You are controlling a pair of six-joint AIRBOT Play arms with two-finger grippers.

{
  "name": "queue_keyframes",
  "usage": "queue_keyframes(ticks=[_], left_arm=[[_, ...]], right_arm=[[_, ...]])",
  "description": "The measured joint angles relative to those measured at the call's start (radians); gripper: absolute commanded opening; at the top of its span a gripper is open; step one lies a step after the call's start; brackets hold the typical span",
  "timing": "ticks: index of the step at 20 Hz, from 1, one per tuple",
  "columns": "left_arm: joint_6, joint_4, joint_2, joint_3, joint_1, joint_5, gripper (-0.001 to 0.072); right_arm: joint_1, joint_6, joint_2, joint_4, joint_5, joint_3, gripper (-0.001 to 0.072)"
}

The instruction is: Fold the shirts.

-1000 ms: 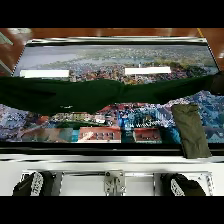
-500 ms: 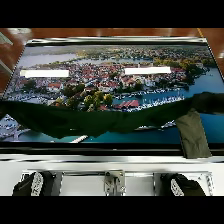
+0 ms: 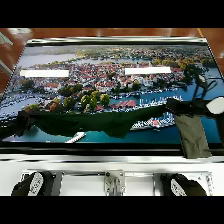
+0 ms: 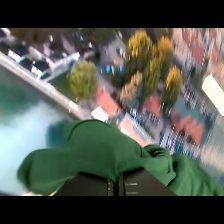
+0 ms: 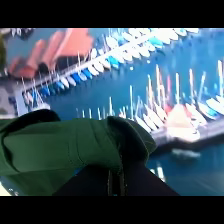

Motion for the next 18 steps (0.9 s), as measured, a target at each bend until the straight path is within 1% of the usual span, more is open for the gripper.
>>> queue_keyframes(ticks=[1, 2, 3, 4, 8, 10, 12, 13, 15, 18], left_arm=[[0.001, -0.019, -0.032, -0.009, -0.010, 0.037, 0.0102], [0.006, -0.038, -0.066, -0.016, -0.021, 0.074, 0.0306], [0.012, -0.055, -0.101, -0.022, -0.032, 0.106, 0.0547], [0.016, -0.079, -0.136, -0.025, -0.040, 0.134, 0.0673], [0.024, -0.196, -0.220, 0.029, -0.019, 0.152, 0.0662], [0.027, -0.223, -0.237, 0.099, 0.007, 0.112, 0.0660], [0.026, -0.217, -0.245, 0.172, 0.021, 0.035, 0.0656], [0.019, -0.192, -0.248, 0.199, 0.021, -0.012, 0.0655], [-0.022, -0.094, -0.250, 0.229, -0.002, -0.115, 0.0656], [-0.093, 0.086, -0.252, 0.207, -0.088, -0.224, 0.0658]], right_arm=[[0.000, 0.000, -0.043, 0.041, -0.051, -0.007, 0.0065], [0.000, -0.002, -0.088, 0.081, -0.092, -0.013, 0.0065], [0.000, -0.010, -0.126, 0.120, -0.123, -0.017, 0.0066], [-0.001, -0.023, -0.163, 0.164, -0.151, -0.019, 0.0065], [-0.001, -0.104, -0.248, 0.314, -0.194, -0.025, 0.0065], [-0.001, -0.134, -0.263, 0.352, -0.195, -0.026, 0.0065], [-0.001, -0.160, -0.271, 0.374, -0.185, -0.026, 0.0065], [-0.001, -0.173, -0.274, 0.381, -0.175, -0.026, 0.0066], [-0.001, -0.195, -0.277, 0.391, -0.157, -0.026, 0.0065], [-0.001, -0.219, -0.279, 0.398, -0.133, -0.026, 0.0065]])
